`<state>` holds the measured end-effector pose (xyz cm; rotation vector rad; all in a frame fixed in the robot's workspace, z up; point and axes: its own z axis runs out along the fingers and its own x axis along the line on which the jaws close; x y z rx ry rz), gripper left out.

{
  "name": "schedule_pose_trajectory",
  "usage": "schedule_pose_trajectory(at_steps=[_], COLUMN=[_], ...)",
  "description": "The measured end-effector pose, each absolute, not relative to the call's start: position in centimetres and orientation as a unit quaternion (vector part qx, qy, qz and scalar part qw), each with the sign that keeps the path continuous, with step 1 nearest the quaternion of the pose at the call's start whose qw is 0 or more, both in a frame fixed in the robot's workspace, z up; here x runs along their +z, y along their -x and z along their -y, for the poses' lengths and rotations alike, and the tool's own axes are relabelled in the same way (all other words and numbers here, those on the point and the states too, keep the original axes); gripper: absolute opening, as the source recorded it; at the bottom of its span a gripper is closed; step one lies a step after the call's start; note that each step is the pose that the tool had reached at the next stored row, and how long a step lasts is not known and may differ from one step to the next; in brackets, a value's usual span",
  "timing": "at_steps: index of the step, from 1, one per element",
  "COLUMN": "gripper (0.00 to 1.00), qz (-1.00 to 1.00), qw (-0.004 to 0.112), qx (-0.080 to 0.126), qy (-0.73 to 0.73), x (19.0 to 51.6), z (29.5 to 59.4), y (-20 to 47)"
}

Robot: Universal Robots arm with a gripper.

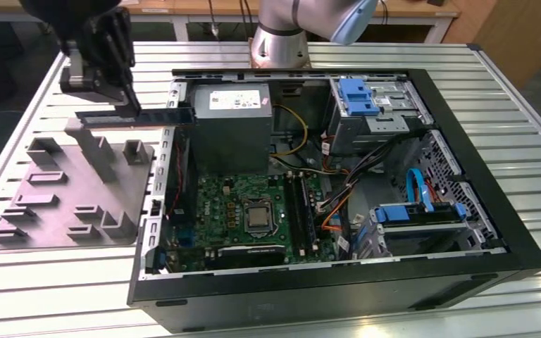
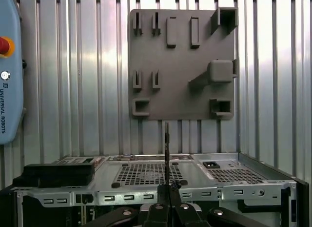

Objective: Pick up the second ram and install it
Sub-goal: 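Pick up the second ram and move it above second insertion slot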

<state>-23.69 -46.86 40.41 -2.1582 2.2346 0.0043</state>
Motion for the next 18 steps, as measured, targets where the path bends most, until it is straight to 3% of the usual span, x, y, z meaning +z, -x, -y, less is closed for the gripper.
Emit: schedule_pose_trajectory(at_steps=[18], gripper=[0.11], qz=[-0.719], qw=[0.017], qx=[0.002], qy=[0.695], x=[40.4], z=[46.9], y=[17.1])
